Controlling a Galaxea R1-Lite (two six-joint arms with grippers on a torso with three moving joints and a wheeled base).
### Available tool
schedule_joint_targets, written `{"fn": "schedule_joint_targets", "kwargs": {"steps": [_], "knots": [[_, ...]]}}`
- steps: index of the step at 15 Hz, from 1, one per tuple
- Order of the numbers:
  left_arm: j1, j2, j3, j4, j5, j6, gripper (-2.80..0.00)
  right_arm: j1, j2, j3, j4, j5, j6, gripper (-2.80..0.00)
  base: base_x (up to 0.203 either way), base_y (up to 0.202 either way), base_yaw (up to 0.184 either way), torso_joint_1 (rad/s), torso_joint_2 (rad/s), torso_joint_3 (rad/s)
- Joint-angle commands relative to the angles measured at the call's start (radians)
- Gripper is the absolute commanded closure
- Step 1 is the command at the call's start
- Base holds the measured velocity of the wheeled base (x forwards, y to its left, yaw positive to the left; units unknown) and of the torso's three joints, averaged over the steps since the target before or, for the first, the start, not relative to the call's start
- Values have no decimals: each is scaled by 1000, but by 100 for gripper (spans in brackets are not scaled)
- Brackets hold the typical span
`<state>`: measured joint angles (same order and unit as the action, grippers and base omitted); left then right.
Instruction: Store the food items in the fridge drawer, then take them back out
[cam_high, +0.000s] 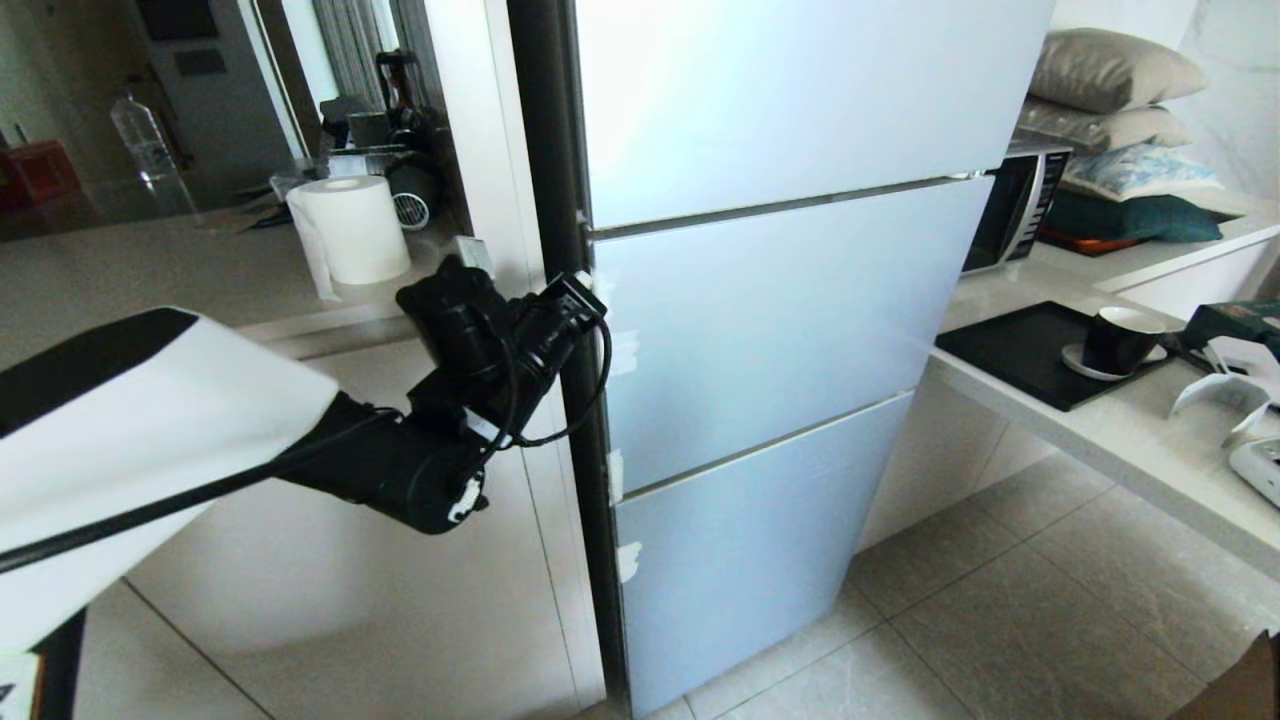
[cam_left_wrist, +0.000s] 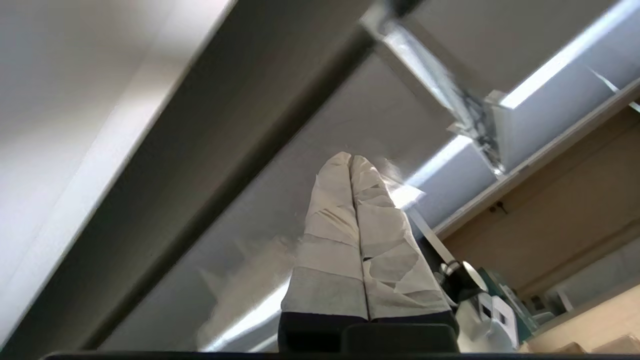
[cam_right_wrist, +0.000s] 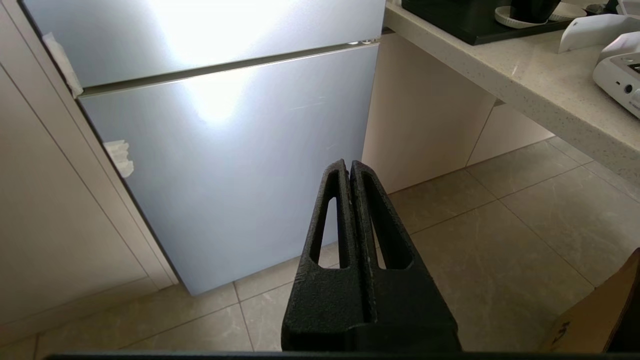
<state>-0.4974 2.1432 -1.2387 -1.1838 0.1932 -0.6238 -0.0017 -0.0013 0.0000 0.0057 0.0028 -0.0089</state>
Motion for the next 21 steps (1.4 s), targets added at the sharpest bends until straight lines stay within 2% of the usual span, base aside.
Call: {"fn": "schedule_joint_targets", "kwargs": {"steps": [1, 8, 12, 21], "knots": [[0, 21, -19, -7, 4, -2, 0, 0, 1, 0, 0, 0, 0, 0, 0, 0, 0, 0, 0, 0], [-10, 43, -43, -7, 5, 4, 0, 0, 1, 0, 0, 0, 0, 0, 0, 0, 0, 0, 0, 0], [-4, 97, -126, 2, 78, 35, 0, 0, 1, 0, 0, 0, 0, 0, 0, 0, 0, 0, 0, 0], [-45, 86, -114, -2, 43, 32, 0, 0, 1, 0, 0, 0, 0, 0, 0, 0, 0, 0, 0, 0]]}}
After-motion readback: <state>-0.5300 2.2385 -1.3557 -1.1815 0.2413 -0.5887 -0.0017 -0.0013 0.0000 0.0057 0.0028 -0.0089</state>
